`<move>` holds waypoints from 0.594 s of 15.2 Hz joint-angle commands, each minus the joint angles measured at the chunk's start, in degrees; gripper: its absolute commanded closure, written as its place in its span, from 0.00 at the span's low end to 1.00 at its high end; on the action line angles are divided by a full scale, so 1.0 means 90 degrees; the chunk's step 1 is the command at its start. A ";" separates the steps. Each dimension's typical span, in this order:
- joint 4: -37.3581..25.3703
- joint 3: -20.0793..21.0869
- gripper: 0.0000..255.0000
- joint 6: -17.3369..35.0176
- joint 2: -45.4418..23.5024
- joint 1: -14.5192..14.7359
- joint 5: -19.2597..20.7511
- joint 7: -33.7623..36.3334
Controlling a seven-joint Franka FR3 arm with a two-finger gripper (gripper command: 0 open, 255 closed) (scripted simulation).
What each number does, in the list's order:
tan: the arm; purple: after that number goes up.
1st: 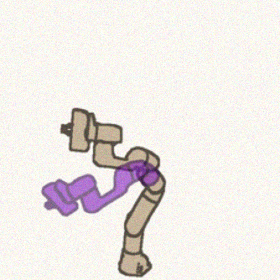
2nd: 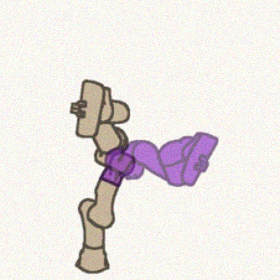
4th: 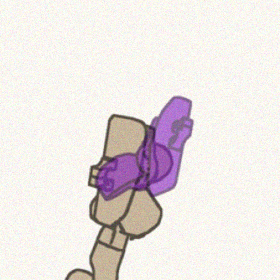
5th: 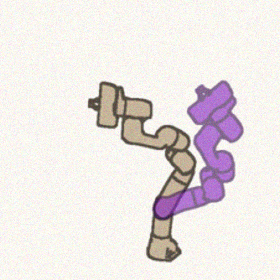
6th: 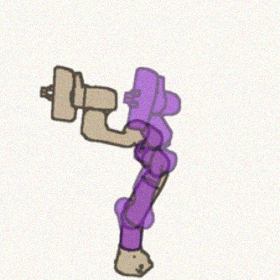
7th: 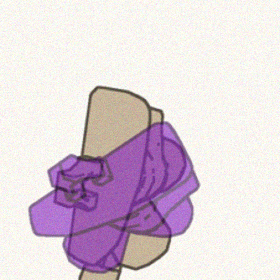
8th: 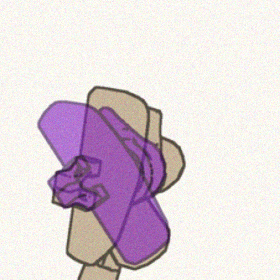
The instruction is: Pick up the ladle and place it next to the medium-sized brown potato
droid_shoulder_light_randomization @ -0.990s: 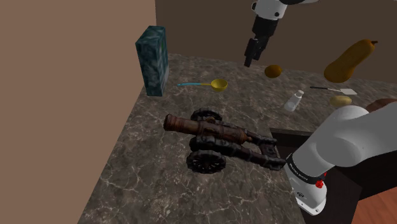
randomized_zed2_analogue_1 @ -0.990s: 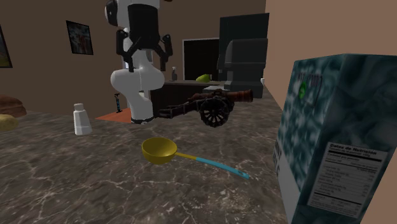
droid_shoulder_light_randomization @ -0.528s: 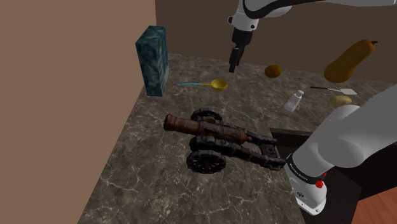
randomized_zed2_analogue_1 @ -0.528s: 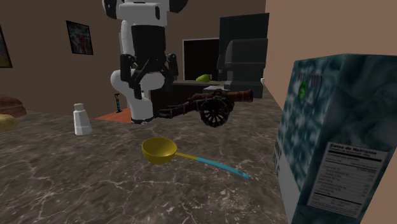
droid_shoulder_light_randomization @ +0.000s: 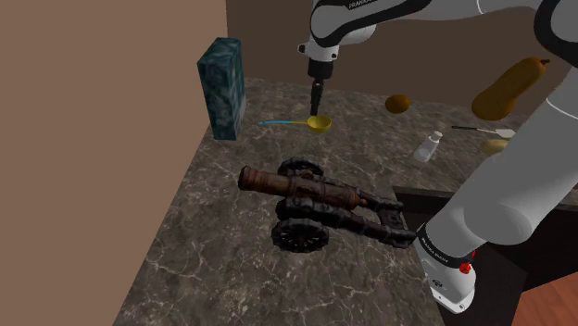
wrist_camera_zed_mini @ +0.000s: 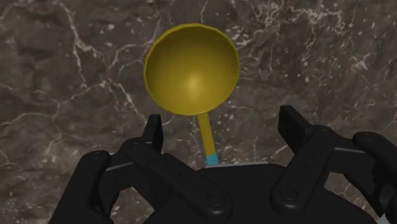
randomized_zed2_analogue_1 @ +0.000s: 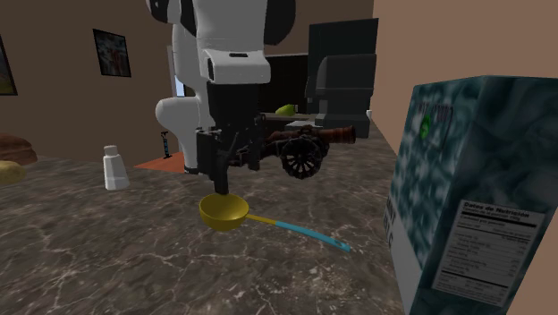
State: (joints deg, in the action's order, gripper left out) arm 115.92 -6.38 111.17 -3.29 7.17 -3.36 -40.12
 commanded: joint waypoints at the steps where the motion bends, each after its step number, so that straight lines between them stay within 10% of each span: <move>1: -0.0303 0.0055 0.00 0.0085 -0.0486 0.0031 -0.0076 -0.0392; 9: -0.0377 0.0150 0.00 0.0523 -0.1096 0.0055 -0.0159 -0.0764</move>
State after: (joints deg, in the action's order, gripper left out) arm 112.15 -5.04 115.20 -12.87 7.68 -4.73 -46.87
